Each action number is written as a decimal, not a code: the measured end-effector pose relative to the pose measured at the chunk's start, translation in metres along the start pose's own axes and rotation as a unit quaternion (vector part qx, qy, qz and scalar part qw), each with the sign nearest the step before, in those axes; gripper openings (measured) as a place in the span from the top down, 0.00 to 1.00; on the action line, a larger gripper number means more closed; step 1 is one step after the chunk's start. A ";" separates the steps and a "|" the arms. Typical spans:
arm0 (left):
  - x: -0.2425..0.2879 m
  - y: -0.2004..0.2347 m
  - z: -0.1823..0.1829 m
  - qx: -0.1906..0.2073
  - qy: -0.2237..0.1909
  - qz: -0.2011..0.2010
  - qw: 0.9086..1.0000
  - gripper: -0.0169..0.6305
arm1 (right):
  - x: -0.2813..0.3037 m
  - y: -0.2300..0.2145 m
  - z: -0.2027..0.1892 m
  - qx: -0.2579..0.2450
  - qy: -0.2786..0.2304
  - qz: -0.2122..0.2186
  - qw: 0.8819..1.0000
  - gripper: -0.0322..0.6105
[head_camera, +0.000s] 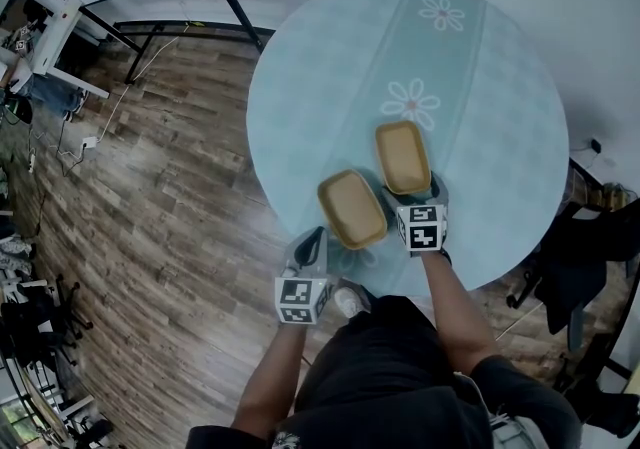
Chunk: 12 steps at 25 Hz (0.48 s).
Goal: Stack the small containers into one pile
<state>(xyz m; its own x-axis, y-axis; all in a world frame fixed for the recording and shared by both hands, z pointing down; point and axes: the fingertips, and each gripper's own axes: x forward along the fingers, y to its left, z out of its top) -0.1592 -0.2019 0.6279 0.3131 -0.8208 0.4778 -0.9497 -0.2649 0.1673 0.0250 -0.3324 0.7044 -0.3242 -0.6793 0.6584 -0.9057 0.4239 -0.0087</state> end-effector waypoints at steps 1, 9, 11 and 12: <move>0.000 0.000 -0.001 -0.001 0.001 -0.001 1.000 0.98 | 0.000 -0.001 0.000 -0.002 0.001 0.000 1.000 0.16; 0.001 -0.007 -0.007 -0.011 0.015 -0.005 1.000 0.98 | -0.001 -0.007 0.003 -0.015 -0.012 -0.010 1.000 0.23; 0.001 -0.008 -0.007 -0.010 0.016 -0.004 1.000 0.98 | -0.004 -0.010 0.006 -0.013 -0.018 -0.011 1.000 0.23; 0.001 -0.009 -0.007 -0.009 0.013 -0.003 1.000 0.98 | -0.007 -0.011 0.007 -0.012 -0.021 -0.011 1.000 0.23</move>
<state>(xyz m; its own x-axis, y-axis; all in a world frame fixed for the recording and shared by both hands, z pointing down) -0.1503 -0.1968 0.6334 0.3187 -0.8054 0.4998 -0.9477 -0.2602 0.1849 0.0352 -0.3367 0.6949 -0.3156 -0.7136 0.6254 -0.9062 0.4221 0.0243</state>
